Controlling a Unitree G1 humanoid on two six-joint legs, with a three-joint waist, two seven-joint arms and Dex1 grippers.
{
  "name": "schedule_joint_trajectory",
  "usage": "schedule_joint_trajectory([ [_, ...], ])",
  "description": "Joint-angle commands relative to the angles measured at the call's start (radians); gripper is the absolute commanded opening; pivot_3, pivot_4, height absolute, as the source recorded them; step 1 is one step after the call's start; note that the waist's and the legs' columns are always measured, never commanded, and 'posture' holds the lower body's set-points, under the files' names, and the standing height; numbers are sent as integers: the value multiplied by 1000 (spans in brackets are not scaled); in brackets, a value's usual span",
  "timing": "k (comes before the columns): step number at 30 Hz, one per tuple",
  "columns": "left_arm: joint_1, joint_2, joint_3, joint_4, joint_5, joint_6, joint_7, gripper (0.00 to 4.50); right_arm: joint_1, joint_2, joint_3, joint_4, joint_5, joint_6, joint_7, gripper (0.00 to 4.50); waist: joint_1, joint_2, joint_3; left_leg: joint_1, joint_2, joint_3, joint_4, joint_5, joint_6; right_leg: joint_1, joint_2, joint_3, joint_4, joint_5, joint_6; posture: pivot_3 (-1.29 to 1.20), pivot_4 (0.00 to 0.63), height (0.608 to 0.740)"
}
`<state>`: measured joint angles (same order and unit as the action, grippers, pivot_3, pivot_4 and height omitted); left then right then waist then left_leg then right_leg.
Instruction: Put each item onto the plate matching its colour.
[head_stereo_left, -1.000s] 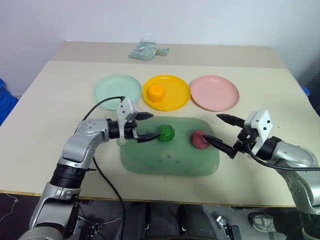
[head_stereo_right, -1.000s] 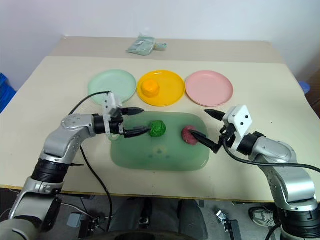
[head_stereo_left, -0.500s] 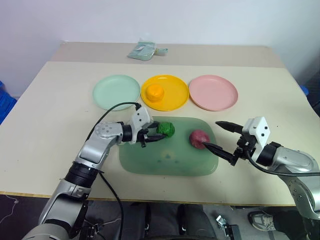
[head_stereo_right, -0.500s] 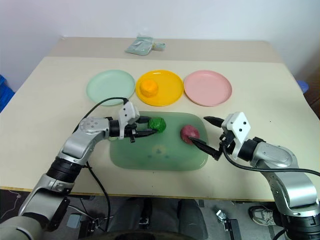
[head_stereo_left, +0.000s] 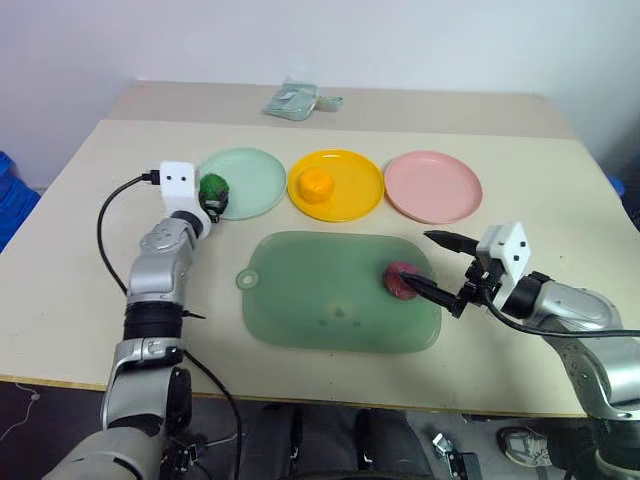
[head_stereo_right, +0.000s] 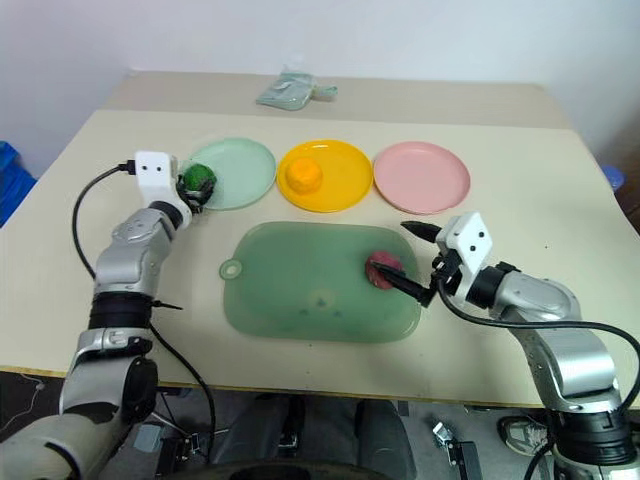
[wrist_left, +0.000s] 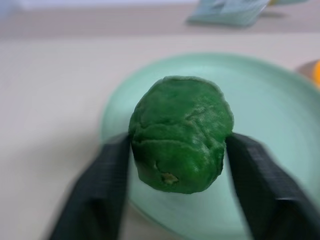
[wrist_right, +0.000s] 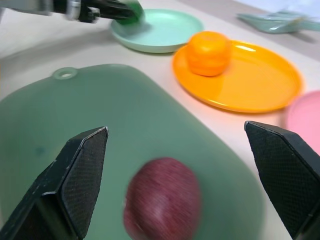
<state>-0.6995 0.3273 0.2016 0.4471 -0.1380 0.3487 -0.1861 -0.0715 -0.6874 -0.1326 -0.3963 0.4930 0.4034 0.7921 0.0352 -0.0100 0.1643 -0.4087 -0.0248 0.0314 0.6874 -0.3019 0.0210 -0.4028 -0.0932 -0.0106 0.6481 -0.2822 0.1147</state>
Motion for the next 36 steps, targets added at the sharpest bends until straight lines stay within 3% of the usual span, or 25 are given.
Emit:
schedule_joint_trajectory([
  [1, -59, 22, -20, 29, 19, -63, -24, 4463, -31, 5, 2, 7, -15, -23, -1, 4500, 0, 0, 0, 0, 0, 0, 0, 0, 0, 0, 0, 0, 0, 0, 0, 0, 150, 740],
  [5, -44, 51, -26, -7, 32, -134, -42, 4463, -46, 5, -2, -7, -2, 39, -34, 4500, -1, 0, 0, 0, 0, 0, 0, 0, 0, 0, 0, 0, 0, 0, 0, 0, 150, 740],
  [8, 35, 52, 3, -147, -76, -227, -191, 4463, -35, -5, 6, -13, -23, 72, -57, 4500, -8, 0, 0, 0, 1, 0, -1, 0, -1, -1, 0, 0, 0, 0, 0, 0, 150, 740],
  [14, 327, 173, -206, -507, -209, -135, -653, 4463, -8, 14, 44, -38, -30, 85, -67, 4500, -27, 1, -1, 1, 1, 0, -2, 0, -1, 0, -3, 2, -1, 0, 0, 0, 150, 740],
  [20, 415, 222, -282, -623, -244, -73, -765, 4463, 10, 2, 87, 29, -96, 74, -59, 4500, -23, 1, -1, 1, 1, 0, -2, 0, -1, 0, -4, 2, 0, 0, -1, 0, 150, 740],
  [23, 418, 209, -288, -650, -251, -56, -757, 4500, 7, 8, 96, 60, -127, 55, -63, 3584, -25, 2, -1, 1, 1, 0, -2, 0, 0, 0, -4, 2, -1, 0, -1, 0, 150, 740],
  [26, 429, 206, -289, -667, -250, -49, -751, 4500, -15, 26, 98, 76, -147, 16, -70, 2231, -25, 2, -1, 1, 1, 0, -2, 0, -1, 0, -4, 2, -1, 0, -1, 0, 150, 740],
  [31, 455, 192, -274, -679, -245, -44, -708, 4500, -217, 146, 82, 242, -228, -41, -235, 2231, -42, 2, -1, 1, 1, 0, -3, 0, -1, -1, -3, 2, 0, 0, -1, 0, 150, 740],
  [36, 474, 152, -260, -708, -272, -21, -659, 4500, -486, 235, 118, 597, -391, -106, -435, 2231, -48, 2, -1, 1, 1, 0, -3, 1, -2, -2, -3, 2, 1, 0, -1, 0, 150, 740],
])
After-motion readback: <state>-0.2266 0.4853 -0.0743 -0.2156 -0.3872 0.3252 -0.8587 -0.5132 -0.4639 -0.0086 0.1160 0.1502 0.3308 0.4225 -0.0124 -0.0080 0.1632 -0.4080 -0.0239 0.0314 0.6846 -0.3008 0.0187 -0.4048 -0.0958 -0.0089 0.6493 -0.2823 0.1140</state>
